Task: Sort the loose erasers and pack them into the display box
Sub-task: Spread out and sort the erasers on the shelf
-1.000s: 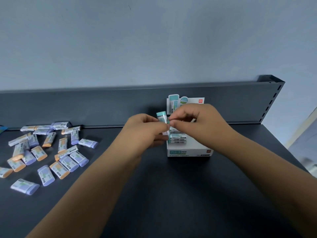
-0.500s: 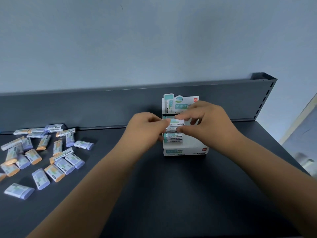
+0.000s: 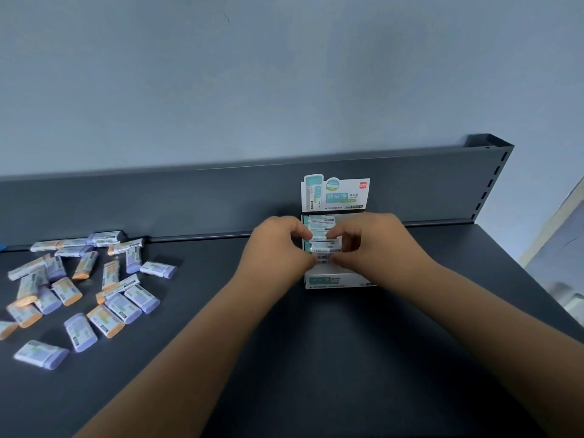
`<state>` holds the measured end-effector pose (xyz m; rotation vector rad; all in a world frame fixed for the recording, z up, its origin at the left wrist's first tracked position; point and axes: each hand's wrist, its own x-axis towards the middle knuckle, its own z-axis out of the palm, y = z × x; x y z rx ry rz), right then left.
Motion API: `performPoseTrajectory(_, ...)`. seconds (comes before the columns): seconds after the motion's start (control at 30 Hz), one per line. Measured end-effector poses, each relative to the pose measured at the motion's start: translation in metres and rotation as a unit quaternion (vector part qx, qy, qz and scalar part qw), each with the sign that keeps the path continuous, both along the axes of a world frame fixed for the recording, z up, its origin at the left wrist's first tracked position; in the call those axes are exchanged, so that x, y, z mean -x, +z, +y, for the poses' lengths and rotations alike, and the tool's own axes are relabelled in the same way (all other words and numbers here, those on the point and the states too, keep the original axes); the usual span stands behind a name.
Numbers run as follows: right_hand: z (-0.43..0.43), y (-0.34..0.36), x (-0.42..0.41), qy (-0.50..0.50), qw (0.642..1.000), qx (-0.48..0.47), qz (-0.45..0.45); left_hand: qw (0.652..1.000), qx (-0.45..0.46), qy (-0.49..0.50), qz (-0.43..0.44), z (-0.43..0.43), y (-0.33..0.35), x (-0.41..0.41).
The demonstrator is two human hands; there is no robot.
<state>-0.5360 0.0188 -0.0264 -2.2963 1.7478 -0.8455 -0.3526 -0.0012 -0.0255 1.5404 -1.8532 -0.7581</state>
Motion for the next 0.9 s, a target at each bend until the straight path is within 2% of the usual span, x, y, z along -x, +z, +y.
performPoseTrajectory(0.27, 0.0, -0.003, -0.001, -0.024, 0.999, -0.001, -0.028, 0.996, 0.059, 0.034, -0.063, -0.002, -0.002, 0.005)
performPoseTrajectory(0.77, -0.002, -0.002, 0.005, -0.006, 1.0, -0.014, -0.001, 0.995, 0.041, 0.017, -0.084, -0.002, -0.002, 0.008)
performPoseTrajectory(0.9, 0.001, 0.011, 0.004, -0.017, 0.998, -0.049, 0.036, 0.98, 0.079, 0.002, -0.182, 0.006, 0.008, 0.005)
